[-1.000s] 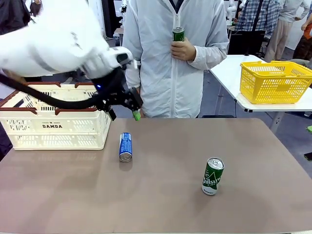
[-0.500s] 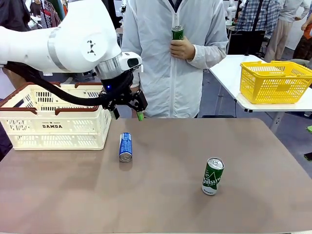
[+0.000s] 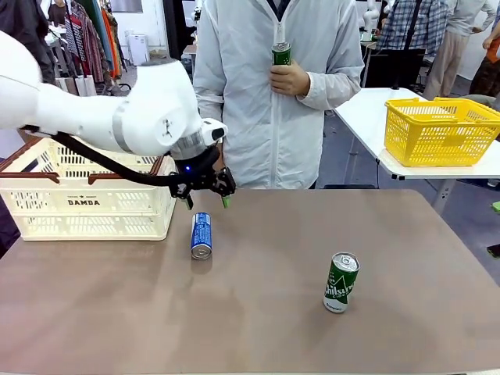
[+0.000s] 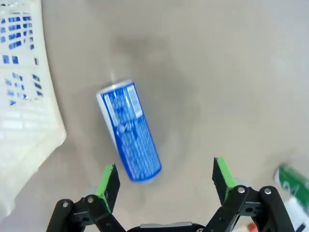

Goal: Place the drinks into the Shopping basket.
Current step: Pick up one drink and place it into the Shopping basket.

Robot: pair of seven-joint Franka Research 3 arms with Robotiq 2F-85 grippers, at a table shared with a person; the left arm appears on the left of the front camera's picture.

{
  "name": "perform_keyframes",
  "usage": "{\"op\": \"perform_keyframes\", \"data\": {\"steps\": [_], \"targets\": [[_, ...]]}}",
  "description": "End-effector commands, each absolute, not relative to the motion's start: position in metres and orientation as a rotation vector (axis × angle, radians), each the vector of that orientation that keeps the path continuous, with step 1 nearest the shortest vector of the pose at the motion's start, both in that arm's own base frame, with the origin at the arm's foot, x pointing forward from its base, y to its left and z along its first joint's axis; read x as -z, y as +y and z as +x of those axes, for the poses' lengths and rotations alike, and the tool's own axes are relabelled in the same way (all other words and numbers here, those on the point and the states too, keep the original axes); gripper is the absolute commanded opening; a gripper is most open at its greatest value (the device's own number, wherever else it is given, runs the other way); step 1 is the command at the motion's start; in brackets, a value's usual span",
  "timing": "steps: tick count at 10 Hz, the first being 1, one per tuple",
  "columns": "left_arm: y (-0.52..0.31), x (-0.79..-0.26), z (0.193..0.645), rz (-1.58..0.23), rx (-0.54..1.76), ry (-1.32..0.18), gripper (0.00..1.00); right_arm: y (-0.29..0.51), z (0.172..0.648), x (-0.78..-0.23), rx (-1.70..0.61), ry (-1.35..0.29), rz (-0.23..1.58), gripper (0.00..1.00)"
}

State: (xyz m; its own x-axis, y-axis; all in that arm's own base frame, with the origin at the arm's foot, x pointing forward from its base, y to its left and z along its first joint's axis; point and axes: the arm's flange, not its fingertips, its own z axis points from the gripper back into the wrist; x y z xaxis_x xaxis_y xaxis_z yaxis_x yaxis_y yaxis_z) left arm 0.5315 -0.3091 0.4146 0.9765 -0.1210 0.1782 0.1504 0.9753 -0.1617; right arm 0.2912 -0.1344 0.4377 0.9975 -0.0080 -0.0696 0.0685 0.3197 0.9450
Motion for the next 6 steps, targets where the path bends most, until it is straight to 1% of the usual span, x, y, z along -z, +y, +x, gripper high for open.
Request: {"op": "perform_keyframes", "data": {"steps": [1,3,6], "targets": [[-0.325,-0.405,0.550,-0.145,0.053,-0.232,1.00,-0.135,0.291,-0.443,0.055,0.062,1.242,1.00],[-0.321,-0.374,0.561,-0.093,0.001,-0.199,1.00,-0.135,0.291,-0.443,0.055,0.062,1.242,1.00],[-0.317,-0.349,0.556,-0.009,-0.026,-0.150,1.00,-0.135,0.291,-0.443,0.055,0.062,1.242,1.00]]}}
